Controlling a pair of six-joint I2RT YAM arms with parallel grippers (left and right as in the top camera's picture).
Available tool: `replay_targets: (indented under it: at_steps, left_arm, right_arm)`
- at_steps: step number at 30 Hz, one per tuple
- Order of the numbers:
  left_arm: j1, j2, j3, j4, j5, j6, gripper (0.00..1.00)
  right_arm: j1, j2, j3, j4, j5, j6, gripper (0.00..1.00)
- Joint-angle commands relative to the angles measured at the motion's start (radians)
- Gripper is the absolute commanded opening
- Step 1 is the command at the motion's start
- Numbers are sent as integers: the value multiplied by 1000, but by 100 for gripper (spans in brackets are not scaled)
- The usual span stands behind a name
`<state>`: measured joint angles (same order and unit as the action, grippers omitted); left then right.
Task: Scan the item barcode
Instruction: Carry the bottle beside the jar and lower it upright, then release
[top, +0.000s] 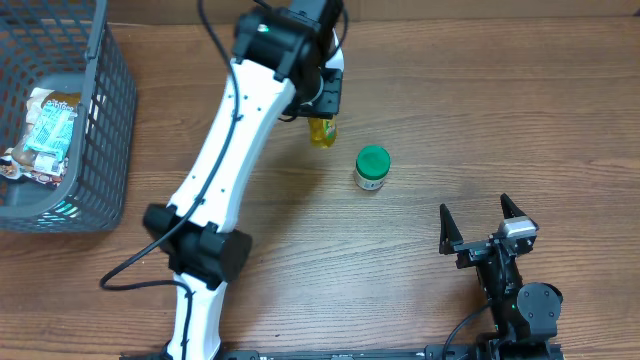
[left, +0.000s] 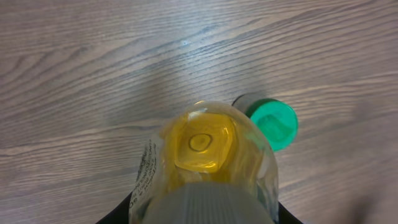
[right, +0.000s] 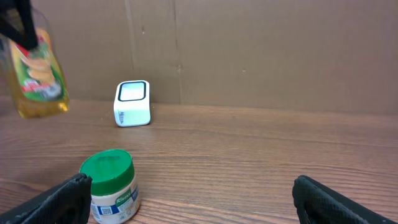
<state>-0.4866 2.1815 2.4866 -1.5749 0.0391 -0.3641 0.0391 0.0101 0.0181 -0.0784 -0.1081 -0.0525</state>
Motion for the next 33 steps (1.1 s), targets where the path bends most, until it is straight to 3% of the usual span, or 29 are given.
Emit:
replay_targets:
  at_steps: [1,9,23,33]
  left_arm:
    - [-25,30,3,18,-59,-69,9]
    - [-60,81,3,61,-75,-131,11]
    - [-83,166,3,166,-152,-138,12]
    - [-106,167,3,272,-170,-58,14]
  right_arm:
    - [-1,-7,-10,5,-6,-1,100]
    - [-1,-7,-10,5,-6,-2,100]
    - [-1,-7,-10,5,-6,-2,100]
    - [-1,-7,-10,5,-6,-2,100]
